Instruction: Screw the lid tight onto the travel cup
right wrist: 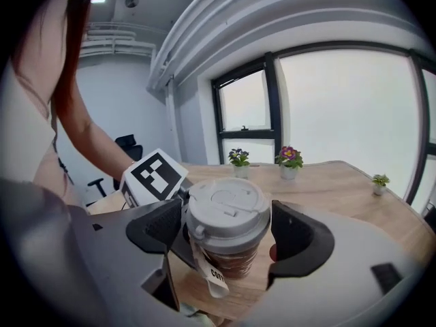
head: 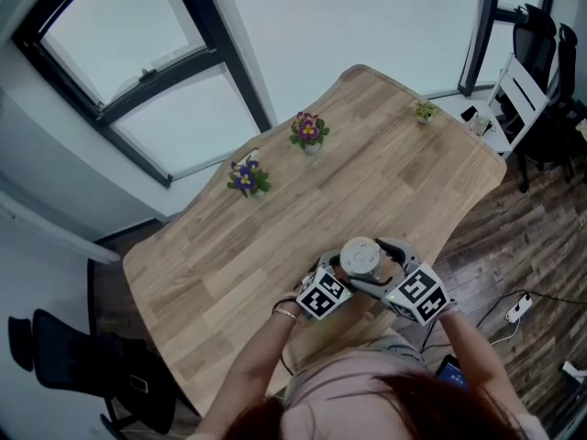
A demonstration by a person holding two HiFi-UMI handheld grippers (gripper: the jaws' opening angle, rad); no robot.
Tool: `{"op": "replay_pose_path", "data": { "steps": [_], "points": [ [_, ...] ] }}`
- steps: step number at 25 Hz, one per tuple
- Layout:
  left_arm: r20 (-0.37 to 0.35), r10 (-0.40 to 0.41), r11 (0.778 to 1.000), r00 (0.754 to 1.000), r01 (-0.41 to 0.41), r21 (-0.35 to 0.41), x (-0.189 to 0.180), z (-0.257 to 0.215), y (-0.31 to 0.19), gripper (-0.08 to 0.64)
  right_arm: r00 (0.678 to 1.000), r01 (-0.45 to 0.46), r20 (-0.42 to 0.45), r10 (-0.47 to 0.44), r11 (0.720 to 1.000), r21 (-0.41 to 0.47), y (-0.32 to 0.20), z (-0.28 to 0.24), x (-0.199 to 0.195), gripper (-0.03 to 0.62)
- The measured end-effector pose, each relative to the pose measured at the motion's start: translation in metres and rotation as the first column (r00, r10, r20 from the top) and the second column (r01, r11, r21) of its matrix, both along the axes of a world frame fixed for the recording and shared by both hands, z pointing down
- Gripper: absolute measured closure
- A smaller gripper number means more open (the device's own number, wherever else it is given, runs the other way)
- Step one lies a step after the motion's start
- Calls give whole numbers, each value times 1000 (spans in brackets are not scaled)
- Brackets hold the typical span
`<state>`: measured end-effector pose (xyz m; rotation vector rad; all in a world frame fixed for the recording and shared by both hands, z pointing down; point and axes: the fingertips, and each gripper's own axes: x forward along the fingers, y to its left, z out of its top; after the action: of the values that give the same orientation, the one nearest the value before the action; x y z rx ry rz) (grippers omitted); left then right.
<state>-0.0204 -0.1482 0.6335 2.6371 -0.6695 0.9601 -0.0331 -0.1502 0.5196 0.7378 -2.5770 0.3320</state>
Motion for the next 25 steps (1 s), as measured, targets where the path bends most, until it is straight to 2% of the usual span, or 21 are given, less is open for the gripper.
{"op": "replay_pose_path", "data": {
  "steps": [4,6,9,12,15,17,20,23,25],
  "points": [
    [-5,39,999,999,-39,7,3,-2,0,212,992,112,-50,-112,994,1,-1,2,0,222],
    [-11,26,1000,1000,-26,13,3,-1,-1,212,993,108,-40,-107,994,19,0,1,-1,222],
    [-2,-27,1000,1000,27,11,2,0,0,212,1000,7,1,-7,998,55,-1,-2,1,222],
    [-2,-88,996,996,88,28,3,-2,-2,212,991,-131,36,128,988,78,-2,-2,3,224],
    [-5,-116,993,993,116,36,3,-2,-3,212,982,-182,55,178,981,72,-2,0,5,224],
    [-7,-85,996,996,86,35,4,-1,-3,212,989,-141,47,139,989,41,-1,1,5,224],
    [-1,-7,1000,1000,7,25,6,-1,0,212,1000,-20,-4,20,1000,18,1,4,5,222],
    [1,39,999,999,-39,22,7,0,0,212,993,103,-57,-102,995,18,2,5,2,221],
    [-3,39,999,999,-39,20,8,0,0,212,989,132,-64,-130,991,23,1,4,0,221]
  ]
}}
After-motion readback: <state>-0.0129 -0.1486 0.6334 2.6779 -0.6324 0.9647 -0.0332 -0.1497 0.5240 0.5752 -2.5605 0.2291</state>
